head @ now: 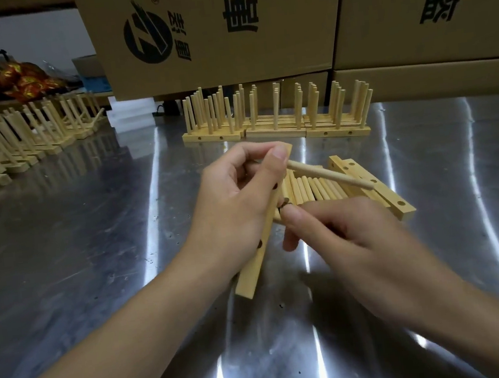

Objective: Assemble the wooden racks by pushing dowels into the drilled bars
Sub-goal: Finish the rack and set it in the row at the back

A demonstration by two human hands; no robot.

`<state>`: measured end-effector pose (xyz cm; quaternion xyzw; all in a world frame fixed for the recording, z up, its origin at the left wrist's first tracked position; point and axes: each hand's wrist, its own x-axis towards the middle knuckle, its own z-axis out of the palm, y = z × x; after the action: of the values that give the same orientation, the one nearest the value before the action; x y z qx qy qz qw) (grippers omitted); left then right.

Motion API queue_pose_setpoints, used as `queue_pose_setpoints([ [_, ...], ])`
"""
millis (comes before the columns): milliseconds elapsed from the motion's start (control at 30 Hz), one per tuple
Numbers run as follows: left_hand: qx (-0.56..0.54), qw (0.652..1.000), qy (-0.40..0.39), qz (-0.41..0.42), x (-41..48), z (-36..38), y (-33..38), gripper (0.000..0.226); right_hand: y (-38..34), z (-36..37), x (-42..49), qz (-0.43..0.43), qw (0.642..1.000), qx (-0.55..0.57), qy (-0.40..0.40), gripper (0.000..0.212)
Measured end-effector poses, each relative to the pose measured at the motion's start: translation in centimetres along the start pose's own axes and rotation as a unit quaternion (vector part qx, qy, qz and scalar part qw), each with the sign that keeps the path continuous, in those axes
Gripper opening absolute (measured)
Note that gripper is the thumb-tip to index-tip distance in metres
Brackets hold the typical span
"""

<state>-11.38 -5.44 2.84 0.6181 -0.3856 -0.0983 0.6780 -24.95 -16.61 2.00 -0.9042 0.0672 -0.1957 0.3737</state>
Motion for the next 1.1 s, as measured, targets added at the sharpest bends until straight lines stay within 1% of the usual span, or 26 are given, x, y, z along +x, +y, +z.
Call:
queue_pose_setpoints([
  [33, -0.006, 1.0, 0.003, -0.004, 0.1, -0.1, 0.0, 0.019, 0.0, 0.3, 0.0, -0.052, 0.994, -0.091, 0.031, 0.051],
  [67, -0.012, 1.0, 0.005, 0.001, 0.1, -0.1, 0.0, 0.019, 0.1, 0.6, -0.2, -0.065, 0.989, -0.123, 0.045, 0.05],
  [100, -0.009, 1.0, 0.005, 0.016, 0.0, -0.1, 0.0, 0.018, 0.1, 0.7, -0.3, -0.054, 0.994, -0.09, 0.036, 0.051],
  [133, 0.003, 0.999, 0.004, 0.035, -0.1, -0.1, -0.1, 0.018, 0.1, 0.8, -0.2, 0.003, 1.0, 0.015, 0.015, 0.053],
  [167, 0.018, 0.999, -0.002, 0.051, -0.2, -0.1, -0.2, 0.017, -0.1, 0.7, -0.2, 0.094, 0.978, 0.185, -0.022, 0.053],
  [200, 0.027, 0.998, -0.011, 0.06, -0.3, -0.1, -0.3, 0.017, -0.6, 0.3, -0.1, 0.193, 0.917, 0.34, -0.08, 0.048],
  [233, 0.027, 0.998, -0.019, 0.058, -0.4, 0.0, -0.4, 0.018, -1.0, 0.0, 0.0, 0.257, 0.855, 0.437, -0.112, 0.043],
  [267, 0.021, 0.998, -0.02, 0.051, -0.4, 0.1, -0.5, 0.018, -1.1, -0.1, 0.1, 0.271, 0.838, 0.456, -0.131, 0.04],
  [300, 0.017, 0.999, -0.013, 0.041, -0.3, 0.1, -0.6, 0.019, -1.0, -0.1, 0.3, 0.261, 0.856, 0.428, -0.129, 0.041],
  [333, 0.015, 0.999, -0.005, 0.03, -0.2, 0.0, -0.7, 0.018, -0.8, 0.0, 0.4, 0.228, 0.899, 0.356, -0.111, 0.044],
  [367, 0.017, 1.0, 0.002, 0.02, -0.1, 0.0, -0.7, 0.018, -0.5, 0.1, 0.4, 0.172, 0.953, 0.236, -0.08, 0.049],
  [400, 0.017, 1.0, 0.006, 0.01, -0.1, -0.1, -0.7, 0.018, -0.3, 0.3, 0.2, 0.095, 0.99, 0.094, -0.039, 0.052],
  [433, 0.012, 1.0, 0.009, 0.001, 0.1, -0.1, -0.6, 0.018, -0.1, 0.6, 0.1, 0.018, 0.999, -0.033, 0.002, 0.051],
  [467, 0.005, 1.0, 0.012, -0.005, 0.1, -0.1, -0.6, 0.018, -0.1, 0.7, 0.1, -0.03, 0.994, -0.104, 0.032, 0.048],
  [500, -0.003, 1.0, 0.016, -0.003, 0.1, -0.1, -0.5, 0.018, 0.0, 0.8, 0.1, -0.048, 0.993, -0.099, 0.05, 0.046],
  [567, -0.005, 0.999, 0.027, 0.033, -0.2, 0.0, -0.4, 0.018, 0.4, 1.1, 0.2, -0.044, 0.997, -0.022, 0.056, 0.049],
  [633, 0.024, 0.996, 0.031, 0.085, -0.4, 0.0, -0.2, 0.017, 0.2, 1.1, 0.3, 0.033, 0.991, 0.133, 0.001, 0.052],
  [667, 0.038, 0.993, 0.026, 0.107, -0.5, -0.1, -0.1, 0.016, -0.2, 1.1, 0.2, 0.102, 0.961, 0.256, -0.04, 0.051],
  [700, 0.048, 0.991, 0.015, 0.124, -0.6, -0.2, 0.0, 0.016, -0.6, 1.1, 0.1, 0.169, 0.909, 0.372, -0.08, 0.049],
  [733, 0.055, 0.989, 0.004, 0.136, -0.6, -0.3, 0.1, 0.017, -0.9, 1.0, -0.1, 0.212, 0.862, 0.449, -0.107, 0.046],
  [767, 0.058, 0.988, -0.005, 0.141, -0.6, -0.4, 0.2, 0.018, -0.8, 1.0, -0.2, 0.23, 0.837, 0.482, -0.12, 0.044],
  [800, 0.059, 0.988, -0.009, 0.142, -0.6, -0.4, 0.2, 0.019, -0.8, 1.0, -0.1, 0.237, 0.825, 0.496, -0.133, 0.042],
  [867, 0.064, 0.987, -0.01, 0.146, -0.4, -0.4, 0.1, 0.019, -0.7, 0.7, 0.1, 0.239, 0.823, 0.493, -0.15, 0.04],
  [933, 0.076, 0.987, 0.001, 0.142, -0.3, -0.3, 0.0, 0.017, -0.5, 0.3, 0.6, 0.229, 0.835, 0.475, -0.158, 0.04],
  [1000, 0.083, 0.989, 0.03, 0.115, 0.1, -0.6, -0.3, 0.016, -0.1, -0.3, 1.0, 0.214, 0.86, 0.438, -0.15, 0.047],
  [1100, 0.029, 0.989, 0.142, 0.003, 0.9, -1.6, -0.8, 0.019, 0.6, -2.2, 1.3, 0.162, 0.919, 0.344, -0.1, 0.05],
])
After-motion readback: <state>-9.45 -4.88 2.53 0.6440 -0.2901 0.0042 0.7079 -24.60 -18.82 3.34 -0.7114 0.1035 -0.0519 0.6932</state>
